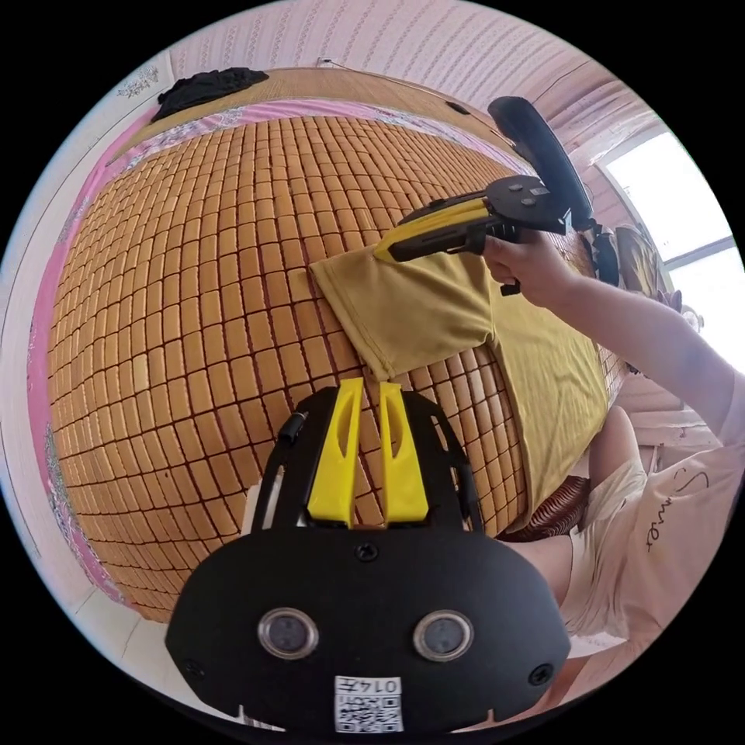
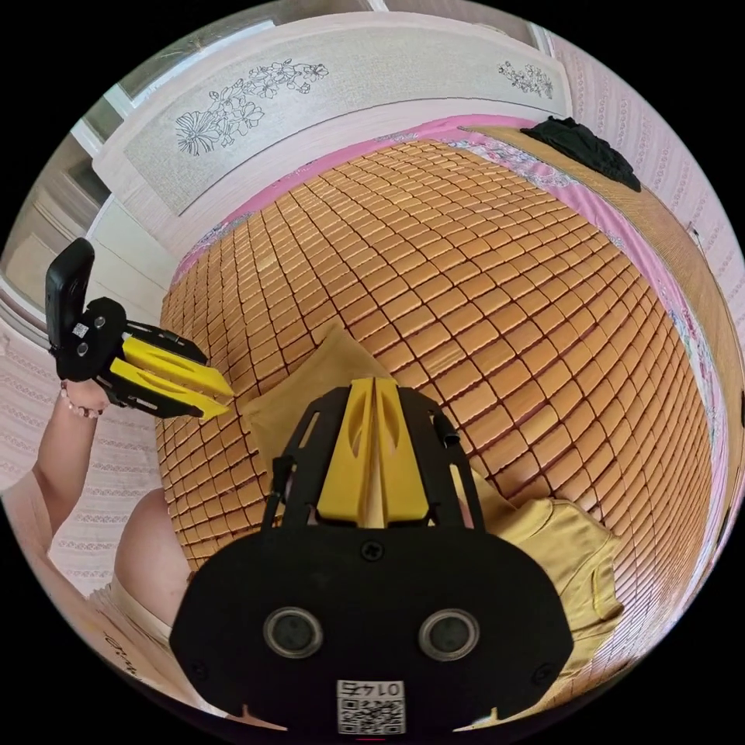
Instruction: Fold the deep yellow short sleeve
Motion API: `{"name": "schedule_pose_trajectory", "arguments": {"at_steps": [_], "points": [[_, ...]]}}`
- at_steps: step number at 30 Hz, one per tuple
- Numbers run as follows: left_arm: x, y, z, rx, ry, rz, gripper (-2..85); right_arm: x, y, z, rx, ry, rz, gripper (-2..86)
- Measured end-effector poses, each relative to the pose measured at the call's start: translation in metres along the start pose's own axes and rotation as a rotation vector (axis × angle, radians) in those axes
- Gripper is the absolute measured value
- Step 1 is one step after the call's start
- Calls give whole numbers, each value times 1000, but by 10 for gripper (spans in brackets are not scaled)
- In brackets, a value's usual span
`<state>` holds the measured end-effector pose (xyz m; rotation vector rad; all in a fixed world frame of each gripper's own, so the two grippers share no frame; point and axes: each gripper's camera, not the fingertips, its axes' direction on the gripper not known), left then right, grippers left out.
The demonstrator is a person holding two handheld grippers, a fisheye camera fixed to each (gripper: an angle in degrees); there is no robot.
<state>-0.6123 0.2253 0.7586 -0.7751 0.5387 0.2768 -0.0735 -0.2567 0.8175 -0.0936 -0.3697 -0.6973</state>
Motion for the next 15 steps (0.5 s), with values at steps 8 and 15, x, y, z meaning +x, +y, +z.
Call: {"name": "schedule_pose_trajectory", "arguments": {"at_steps": [8,15], "points": [[64,28,-8,93,73,98,38,45,177,-143,159,43,123,34],[159,49,26,110,222,168,0,90,445,-254,-23,365,617,19]]}}
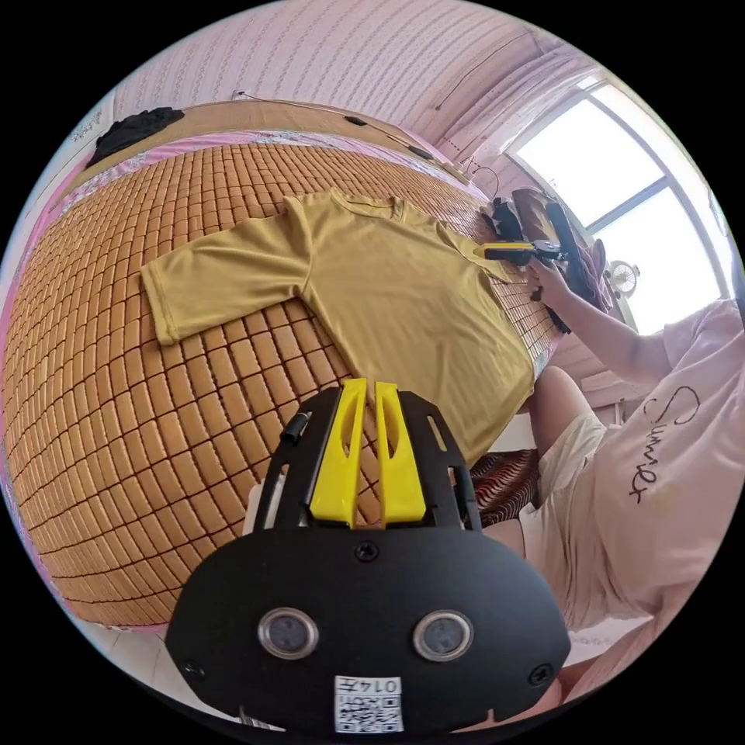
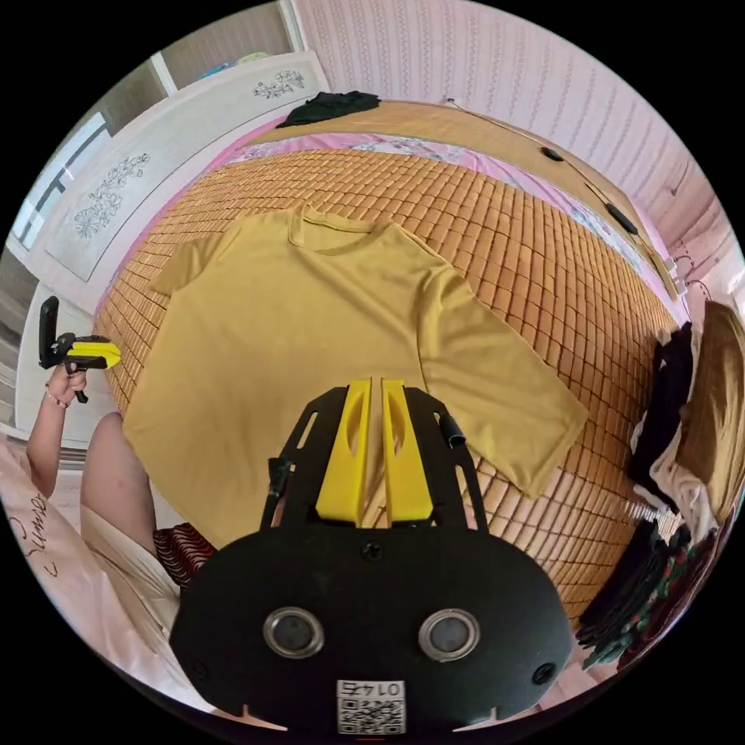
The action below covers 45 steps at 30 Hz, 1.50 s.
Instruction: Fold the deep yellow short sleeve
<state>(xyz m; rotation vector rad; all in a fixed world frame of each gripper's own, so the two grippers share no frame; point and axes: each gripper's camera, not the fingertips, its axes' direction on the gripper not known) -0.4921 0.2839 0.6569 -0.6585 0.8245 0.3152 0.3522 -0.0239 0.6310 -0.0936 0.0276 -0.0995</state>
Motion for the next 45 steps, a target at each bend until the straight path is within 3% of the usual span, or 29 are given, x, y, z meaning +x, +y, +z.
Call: {"name": "schedule_pose_trajectory", "arguments": {"at_steps": [4,9,19,28,32,38,42,45], "points": [[46,-1,33,-2,102,-25,-6,36,99,-19,-61,-47,156,13],[90,-18,57,-79,96,11,-6,28,137,-20,-40,-125,168,6],[77,-148,49,-28,-242,61,2,8,-60,-46,138,-110,-76,-2],[37,-253,105,25,-272,-10,-1,3,-183,-2,48,44,-68,-4],[21,-260,139,-40,-326,-54,-7,26,-180,-11,136,-36,-11,-4],[9,-255,142,43,-266,-167,-10,50,-179,-28,148,-117,87,-3],[17,-235,122,112,-216,-217,-9,56,-114,-95,319,-194,66,-2],[43,-191,89,185,-186,-145,-9,45,-29,-136,305,-177,-16,-2]]}}
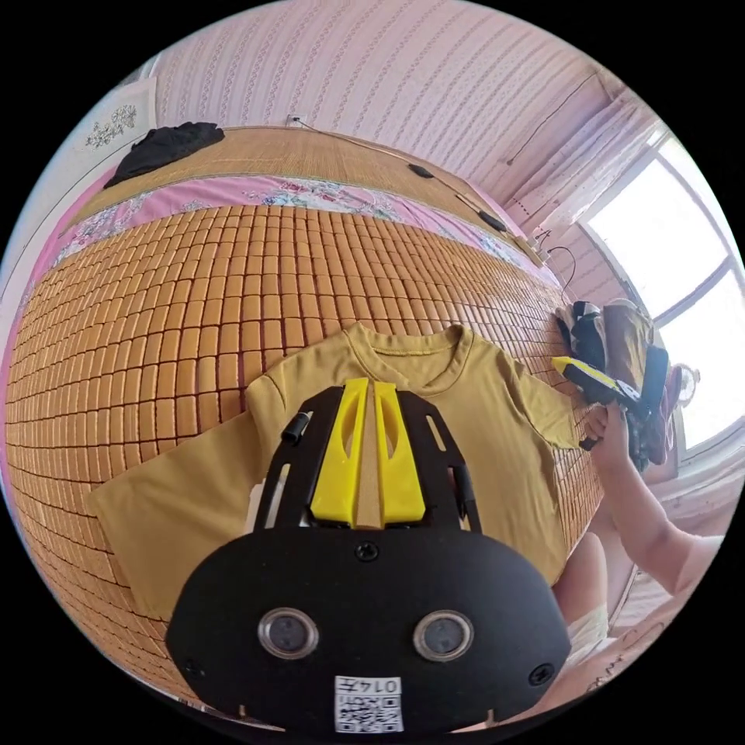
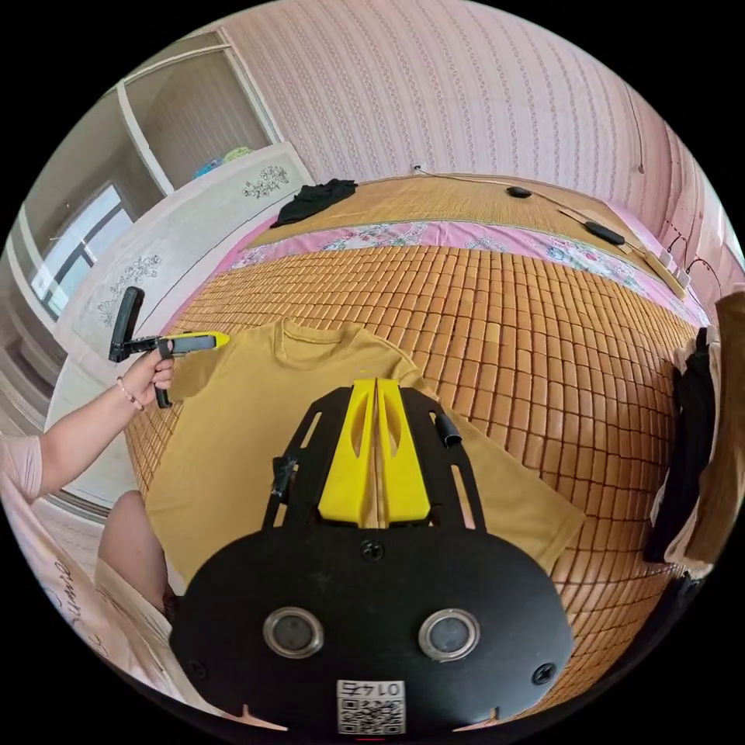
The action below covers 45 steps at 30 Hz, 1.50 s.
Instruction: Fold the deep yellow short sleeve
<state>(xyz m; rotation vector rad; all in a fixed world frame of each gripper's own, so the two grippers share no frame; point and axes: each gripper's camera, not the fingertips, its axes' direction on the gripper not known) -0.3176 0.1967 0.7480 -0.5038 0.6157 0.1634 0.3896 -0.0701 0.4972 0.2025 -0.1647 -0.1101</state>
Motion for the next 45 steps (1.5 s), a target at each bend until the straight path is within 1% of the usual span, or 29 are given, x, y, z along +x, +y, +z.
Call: {"name": "schedule_pose_trajectory", "arguments": {"at_steps": [2,4,5,7,9,12,14,17,21,24,26,32,36,39,42,45], "points": [[9,40,-29,15,1,53,-9,-14,53,-26,-67,18,-11,-2],[18,108,-60,5,-17,87,-10,-32,128,-45,-199,30,37,-2],[20,126,-66,-8,-17,87,-10,-37,146,-47,-233,21,54,-3],[25,197,-84,-72,-21,60,-10,-58,206,-51,-356,-29,128,-3],[29,245,-92,-113,-15,14,-10,-71,235,-52,-401,-31,172,-3],[40,302,-99,-152,-9,-19,-10,-93,245,-58,-386,11,158,4],[43,323,-104,-139,-11,-53,-9,-106,241,-65,-351,25,140,11],[46,343,-116,-60,37,-87,-9,-126,239,-76,-306,-20,125,28],[52,360,-133,50,17,-100,-8,-153,249,-90,-287,46,75,41],[44,374,-142,148,5,-161,-8,-169,254,-90,-305,89,38,42],[34,383,-147,194,8,-200,-7,-178,252,-88,-305,79,21,46],[-12,402,-167,336,-83,-302,2,-225,201,-58,-302,35,-85,73],[-62,398,-171,412,-125,-419,17,-289,131,-19,-295,-24,-248,78],[-97,383,-169,467,-127,-452,27,-341,72,14,-287,-88,-355,78],[-131,355,-153,414,-126,-447,42,-394,13,54,-296,-134,-453,78],[-154,330,-133,347,-126,-397,50,-446,-42,105,-330,-169,-552,78]]}}
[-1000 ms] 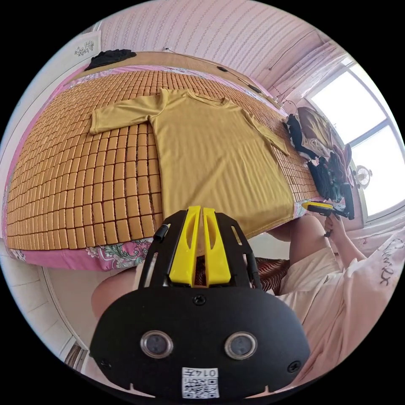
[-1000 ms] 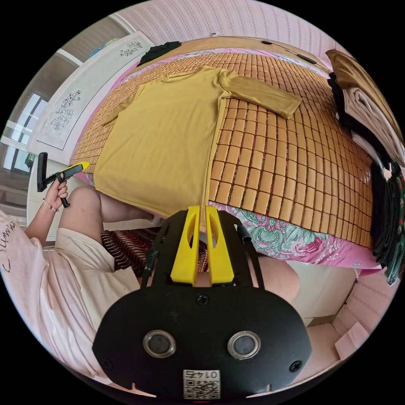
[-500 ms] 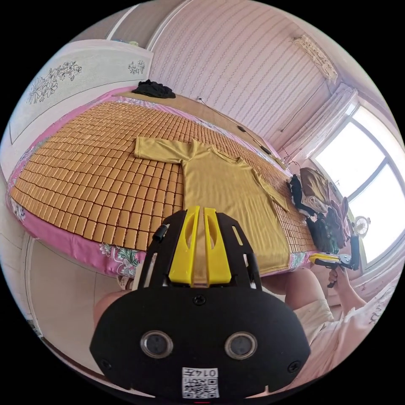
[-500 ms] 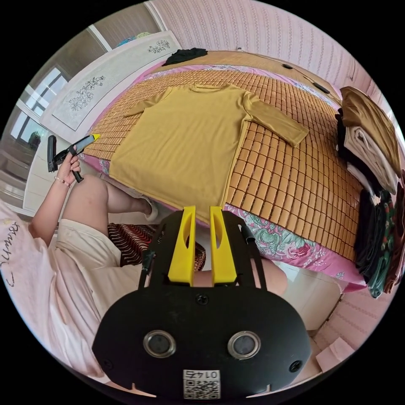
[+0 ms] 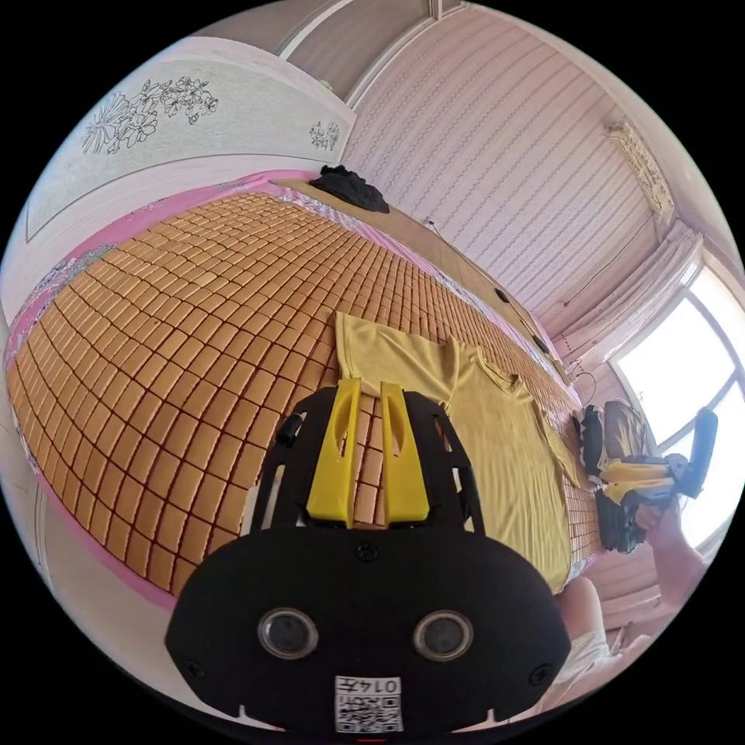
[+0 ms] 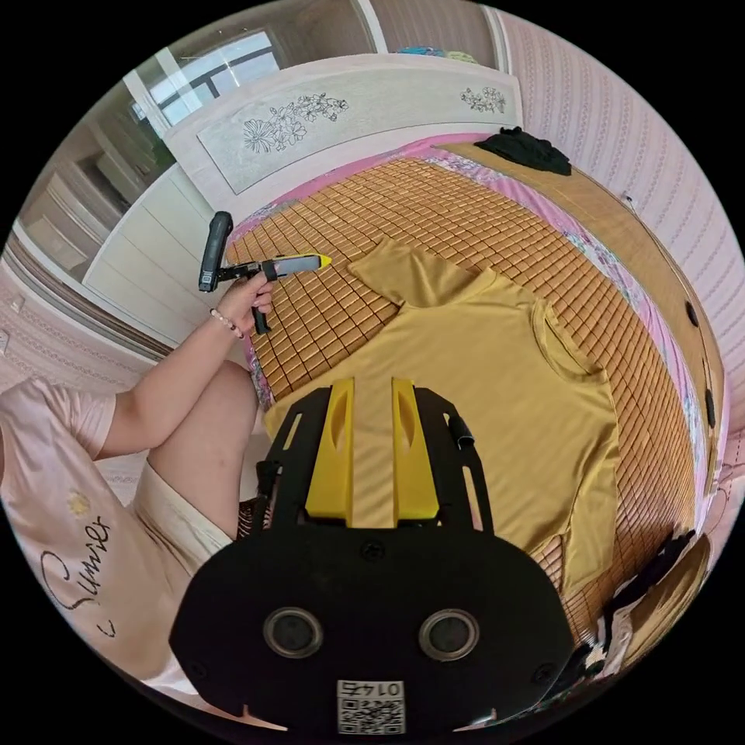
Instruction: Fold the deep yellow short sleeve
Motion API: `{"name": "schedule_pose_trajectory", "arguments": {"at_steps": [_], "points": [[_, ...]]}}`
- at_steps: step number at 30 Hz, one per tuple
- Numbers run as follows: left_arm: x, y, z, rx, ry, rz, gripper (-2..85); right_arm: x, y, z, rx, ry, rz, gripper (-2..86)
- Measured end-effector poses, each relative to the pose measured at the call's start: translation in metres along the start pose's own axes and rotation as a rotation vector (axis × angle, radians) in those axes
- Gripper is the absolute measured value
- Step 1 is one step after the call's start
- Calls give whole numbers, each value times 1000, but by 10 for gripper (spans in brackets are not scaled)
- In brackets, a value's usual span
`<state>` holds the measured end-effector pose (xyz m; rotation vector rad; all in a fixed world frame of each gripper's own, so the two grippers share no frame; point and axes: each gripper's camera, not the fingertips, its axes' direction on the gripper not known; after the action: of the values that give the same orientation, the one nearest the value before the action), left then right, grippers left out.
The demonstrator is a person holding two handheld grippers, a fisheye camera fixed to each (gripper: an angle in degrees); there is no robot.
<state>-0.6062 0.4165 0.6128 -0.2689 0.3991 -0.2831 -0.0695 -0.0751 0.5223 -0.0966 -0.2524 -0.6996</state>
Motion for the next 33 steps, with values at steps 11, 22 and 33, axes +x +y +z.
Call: {"name": "schedule_pose_trajectory", "arguments": {"at_steps": [11,22,33], "points": [[-30,-9,38,1,18,-27,72,-18,-232,159,-131,46,-163,79],[-22,-28,73,-123,47,-42,35,7,-297,260,-239,147,-34,100],[32,-37,60,4,42,203,-5,87,-223,153,40,-83,39,-1]]}}
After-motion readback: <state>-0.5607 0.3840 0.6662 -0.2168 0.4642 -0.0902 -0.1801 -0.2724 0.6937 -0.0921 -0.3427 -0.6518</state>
